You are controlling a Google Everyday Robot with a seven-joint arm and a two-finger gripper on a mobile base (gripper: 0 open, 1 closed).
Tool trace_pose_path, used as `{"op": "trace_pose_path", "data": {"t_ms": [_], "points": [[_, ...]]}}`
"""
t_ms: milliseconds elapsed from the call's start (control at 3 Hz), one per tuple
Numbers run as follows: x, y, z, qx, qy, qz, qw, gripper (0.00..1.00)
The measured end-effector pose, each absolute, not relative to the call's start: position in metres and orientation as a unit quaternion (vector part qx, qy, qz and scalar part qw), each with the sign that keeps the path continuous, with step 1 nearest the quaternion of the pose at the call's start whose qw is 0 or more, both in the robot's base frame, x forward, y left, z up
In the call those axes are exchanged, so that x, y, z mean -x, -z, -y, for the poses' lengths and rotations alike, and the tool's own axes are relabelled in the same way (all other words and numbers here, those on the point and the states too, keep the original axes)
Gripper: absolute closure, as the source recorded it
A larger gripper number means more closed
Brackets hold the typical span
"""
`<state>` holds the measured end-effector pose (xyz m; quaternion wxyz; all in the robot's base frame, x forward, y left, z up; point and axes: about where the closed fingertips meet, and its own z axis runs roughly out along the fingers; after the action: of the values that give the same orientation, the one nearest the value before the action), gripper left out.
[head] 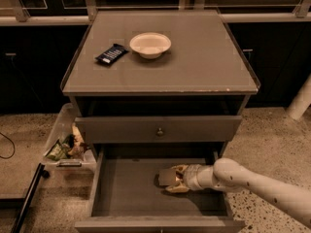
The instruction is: Place orange can into middle drawer
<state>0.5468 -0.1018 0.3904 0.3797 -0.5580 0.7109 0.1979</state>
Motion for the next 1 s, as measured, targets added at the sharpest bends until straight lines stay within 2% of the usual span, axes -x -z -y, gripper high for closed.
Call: {"op": "trace_pose_path", "data": {"t_ms": [333,1000], "points": [[-0.543,-0.395,0.100,0.561,-0.208,-0.707,0.378,0.00],[-0.518,-0.463,0.141,0.595,-0.204,-0.677,0.382,0.00]]}}
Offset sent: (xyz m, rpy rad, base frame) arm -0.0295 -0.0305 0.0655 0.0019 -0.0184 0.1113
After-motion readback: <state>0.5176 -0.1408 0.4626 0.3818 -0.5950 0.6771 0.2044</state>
